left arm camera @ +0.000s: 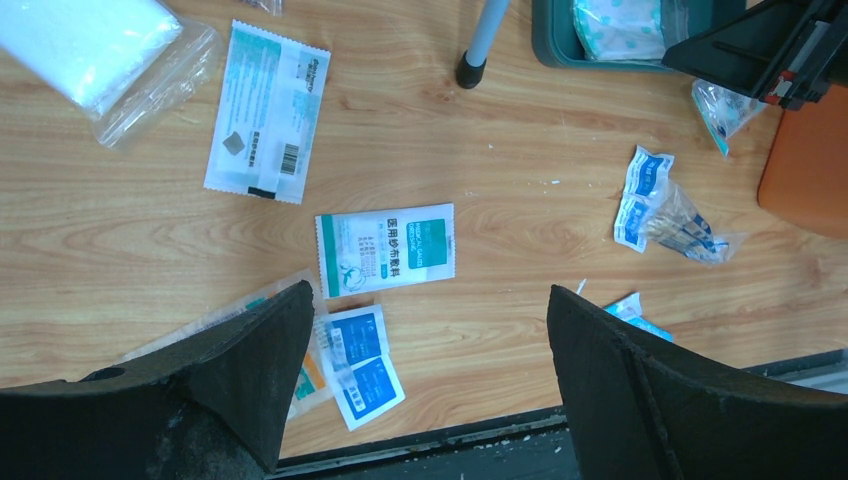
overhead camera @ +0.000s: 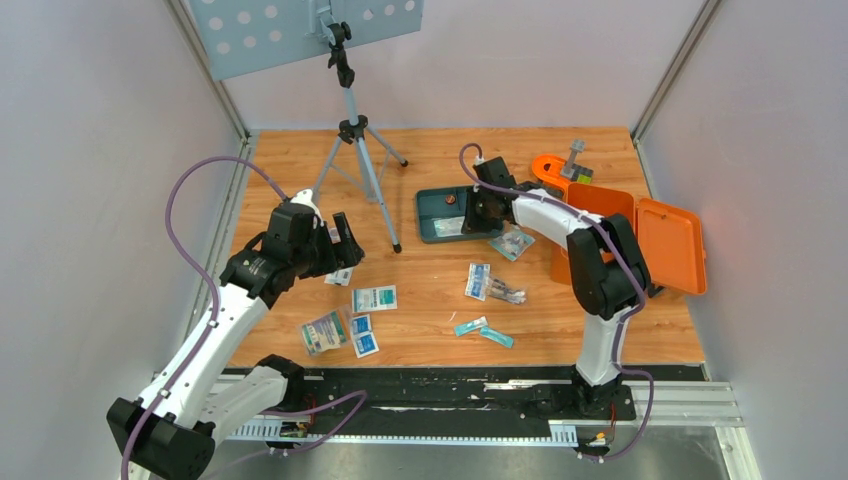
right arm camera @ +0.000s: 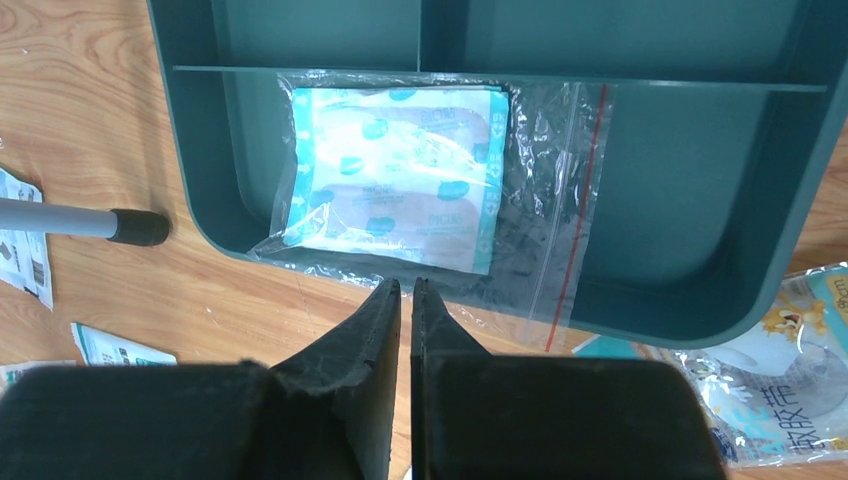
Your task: Organize the medicine kit
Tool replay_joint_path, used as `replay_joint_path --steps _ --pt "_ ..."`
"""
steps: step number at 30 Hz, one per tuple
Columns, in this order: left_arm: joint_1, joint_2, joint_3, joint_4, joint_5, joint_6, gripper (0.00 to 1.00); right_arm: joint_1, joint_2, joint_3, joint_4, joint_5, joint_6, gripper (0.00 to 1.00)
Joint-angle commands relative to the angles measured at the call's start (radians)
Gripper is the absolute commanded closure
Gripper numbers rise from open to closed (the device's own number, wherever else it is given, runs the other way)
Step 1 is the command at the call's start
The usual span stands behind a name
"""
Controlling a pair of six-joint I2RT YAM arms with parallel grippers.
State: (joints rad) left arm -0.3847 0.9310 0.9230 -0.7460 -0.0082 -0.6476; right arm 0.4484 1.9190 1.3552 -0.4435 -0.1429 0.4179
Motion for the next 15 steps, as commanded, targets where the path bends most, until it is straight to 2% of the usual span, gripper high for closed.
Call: replay_joint_path --steps 1,15 --pt "0.004 -0.006 0.001 0.026 -0.007 0.005 0.05 0.000 0.025 0.049 0.037 0.014 0.001 0.92" --pt "0.004 -0.008 0.005 0.018 -0.016 0.006 0.05 -0.005 0.120 0.098 0.034 0.022 -0.021 0.92"
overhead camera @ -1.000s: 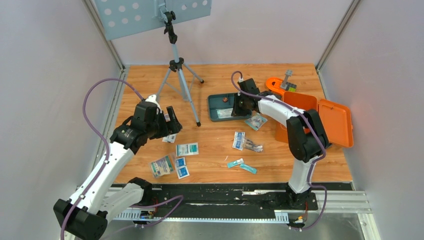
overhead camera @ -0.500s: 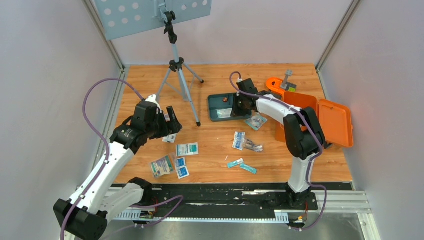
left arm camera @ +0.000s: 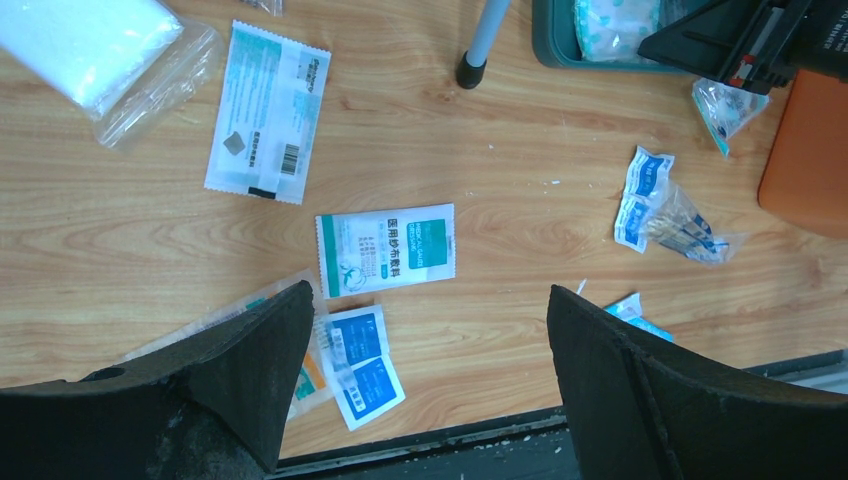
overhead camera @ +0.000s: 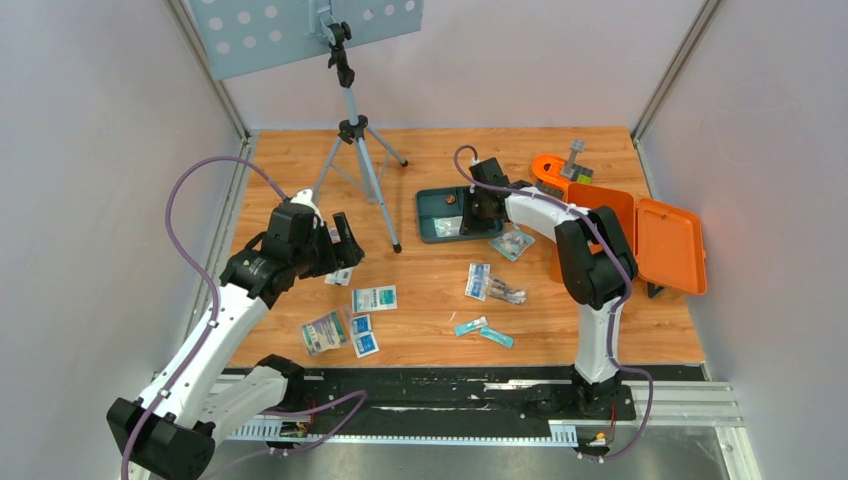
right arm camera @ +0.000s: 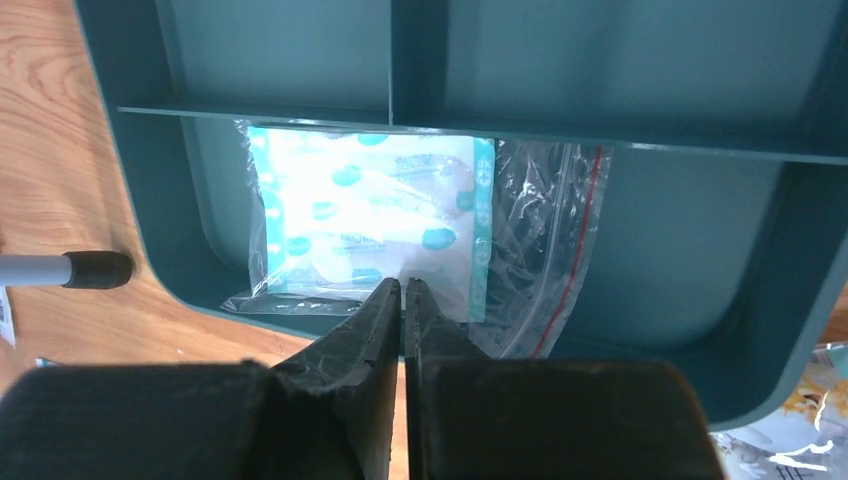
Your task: Organize the medicine kit
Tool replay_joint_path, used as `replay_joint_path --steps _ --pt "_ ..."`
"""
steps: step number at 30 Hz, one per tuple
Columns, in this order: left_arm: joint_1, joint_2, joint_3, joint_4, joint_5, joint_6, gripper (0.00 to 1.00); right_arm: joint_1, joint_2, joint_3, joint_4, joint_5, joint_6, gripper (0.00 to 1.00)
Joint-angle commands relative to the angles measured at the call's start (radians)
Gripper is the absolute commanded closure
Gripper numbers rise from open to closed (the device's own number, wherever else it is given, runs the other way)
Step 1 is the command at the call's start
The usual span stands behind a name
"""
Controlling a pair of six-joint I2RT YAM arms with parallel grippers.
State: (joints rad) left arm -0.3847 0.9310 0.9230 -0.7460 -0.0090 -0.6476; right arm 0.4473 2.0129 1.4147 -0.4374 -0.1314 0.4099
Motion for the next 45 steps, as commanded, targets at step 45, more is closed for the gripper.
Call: replay_joint_path --steps 45 --pt "0.004 -0.041 0.028 0.003 0.000 0.024 0.05 0.253 -0.699 -0.651 -0.084 0.093 0.424 0.58"
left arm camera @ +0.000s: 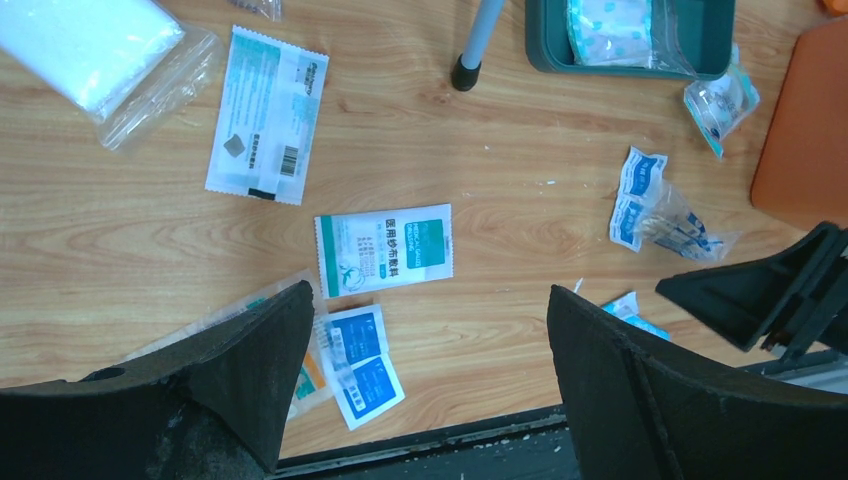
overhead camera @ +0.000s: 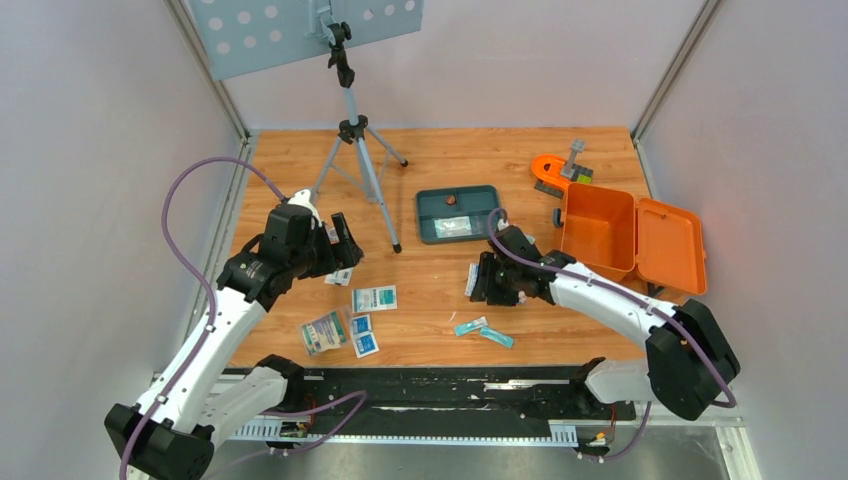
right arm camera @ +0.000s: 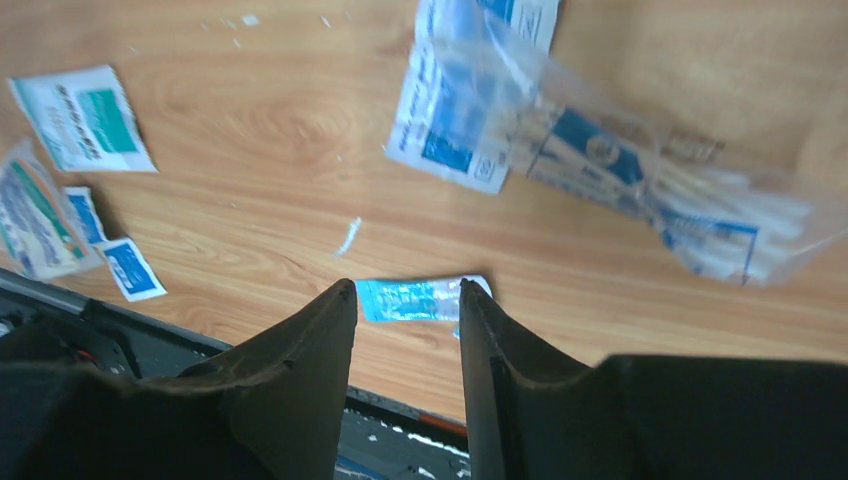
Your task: Organize the medicine kit
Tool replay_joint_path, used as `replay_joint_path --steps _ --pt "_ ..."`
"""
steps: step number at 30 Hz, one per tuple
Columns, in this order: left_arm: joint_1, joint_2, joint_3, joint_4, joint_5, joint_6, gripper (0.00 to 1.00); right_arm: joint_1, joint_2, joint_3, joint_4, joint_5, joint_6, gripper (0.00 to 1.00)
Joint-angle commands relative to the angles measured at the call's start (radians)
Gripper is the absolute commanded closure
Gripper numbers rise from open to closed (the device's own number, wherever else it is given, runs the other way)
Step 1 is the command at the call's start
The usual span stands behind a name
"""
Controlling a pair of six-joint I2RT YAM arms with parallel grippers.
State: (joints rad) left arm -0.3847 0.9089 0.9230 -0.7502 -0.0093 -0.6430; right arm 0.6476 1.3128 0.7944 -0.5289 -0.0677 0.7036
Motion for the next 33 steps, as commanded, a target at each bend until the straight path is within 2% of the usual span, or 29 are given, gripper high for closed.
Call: replay_joint_path --steps 1,19,25,33 --pt "0.004 -0.020 0.027 0.008 0.002 0.020 0.05 0.066 0.010 -0.035 0.009 0.033 0.141 0.58" --pt "0.004 -0.036 0.005 0.010 0.003 0.018 0.05 0.149 0.134 -0.054 0.068 0.008 0.207 0.54" --pt "0.004 -0.039 0.001 0.009 0.003 0.017 0.05 0.151 0.201 -0.031 0.090 0.008 0.178 0.54" --pt "0.004 -0.041 0.000 0.009 0.003 0.016 0.05 0.187 0.242 0.108 0.099 0.042 0.056 0.54"
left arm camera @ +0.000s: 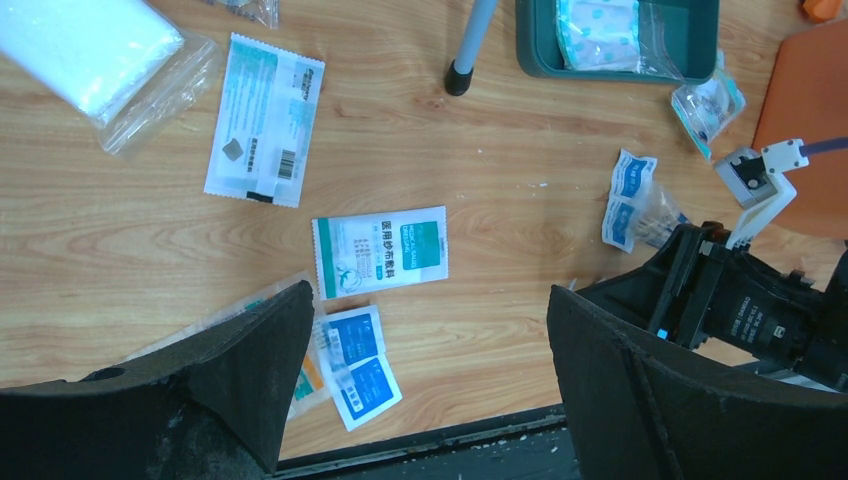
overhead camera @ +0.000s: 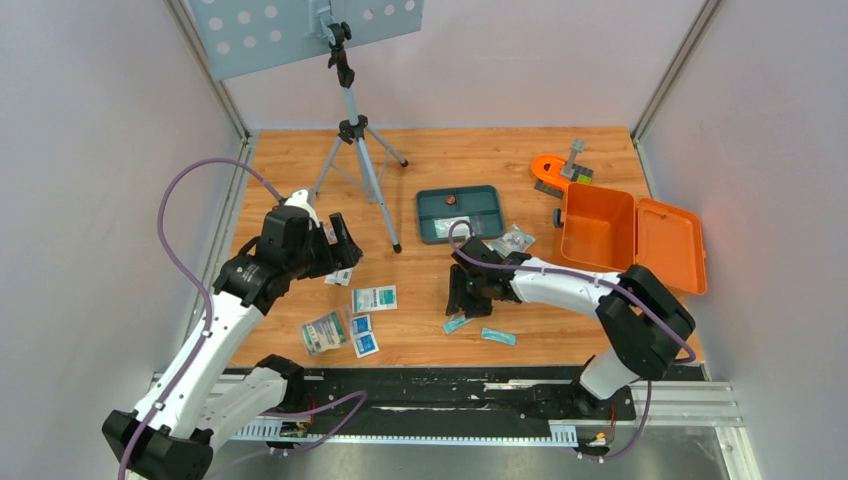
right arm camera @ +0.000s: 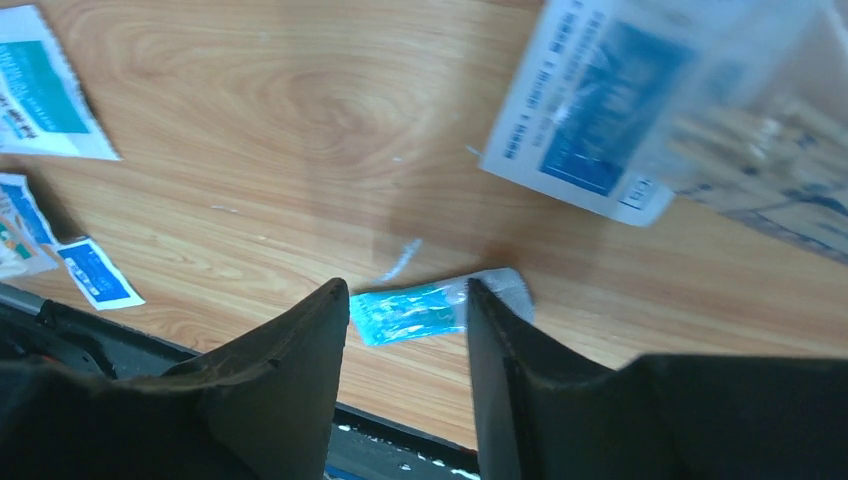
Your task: Organize the medicine kit
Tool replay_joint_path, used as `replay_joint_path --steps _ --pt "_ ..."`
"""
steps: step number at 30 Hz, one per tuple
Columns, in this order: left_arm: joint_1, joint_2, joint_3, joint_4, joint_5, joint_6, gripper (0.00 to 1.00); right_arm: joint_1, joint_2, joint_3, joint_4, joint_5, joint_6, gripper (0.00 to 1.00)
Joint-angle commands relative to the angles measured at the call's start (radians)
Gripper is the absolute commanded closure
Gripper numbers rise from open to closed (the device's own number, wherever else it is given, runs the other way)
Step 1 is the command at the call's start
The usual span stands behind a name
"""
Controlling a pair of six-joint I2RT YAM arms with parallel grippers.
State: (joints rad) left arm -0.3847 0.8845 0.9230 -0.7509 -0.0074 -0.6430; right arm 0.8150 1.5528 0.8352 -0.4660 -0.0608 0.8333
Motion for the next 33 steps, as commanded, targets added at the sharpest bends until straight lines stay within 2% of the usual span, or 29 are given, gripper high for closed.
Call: replay_joint_path --steps 1,5,13,17,19,25,27,33 --pt "0.004 -0.016 0.001 0.010 0.001 0.017 0.05 0.024 -0.016 0.072 0.033 0.041 -0.075 0.54" --pt "0.004 -0.022 -0.003 0.008 -0.002 0.017 0.05 0.038 -0.103 0.041 0.006 0.100 -0.045 0.54" --pt "0.004 -0.018 -0.009 0.012 0.001 0.018 0.05 0.057 -0.214 -0.104 -0.043 0.077 0.192 0.53" --pt "0.004 -0.019 -0.009 0.013 0.001 0.019 0.05 0.069 -0.163 -0.098 -0.023 0.033 0.205 0.45" --pt "0.005 -0.020 -0.008 0.012 0.001 0.020 0.05 0.075 -0.128 -0.079 -0.008 0.032 0.193 0.44" --pt "0.004 -0.027 -0.007 0.004 0.001 0.019 0.05 0.079 0.002 -0.015 0.017 0.059 0.148 0.44" --pt "0.004 -0.029 -0.007 0.001 0.001 0.018 0.05 0.078 0.040 0.012 0.017 0.109 0.129 0.44" --pt "0.004 -0.036 -0.005 -0.009 -0.011 0.024 0.05 0.082 0.137 0.089 -0.021 0.145 0.079 0.49"
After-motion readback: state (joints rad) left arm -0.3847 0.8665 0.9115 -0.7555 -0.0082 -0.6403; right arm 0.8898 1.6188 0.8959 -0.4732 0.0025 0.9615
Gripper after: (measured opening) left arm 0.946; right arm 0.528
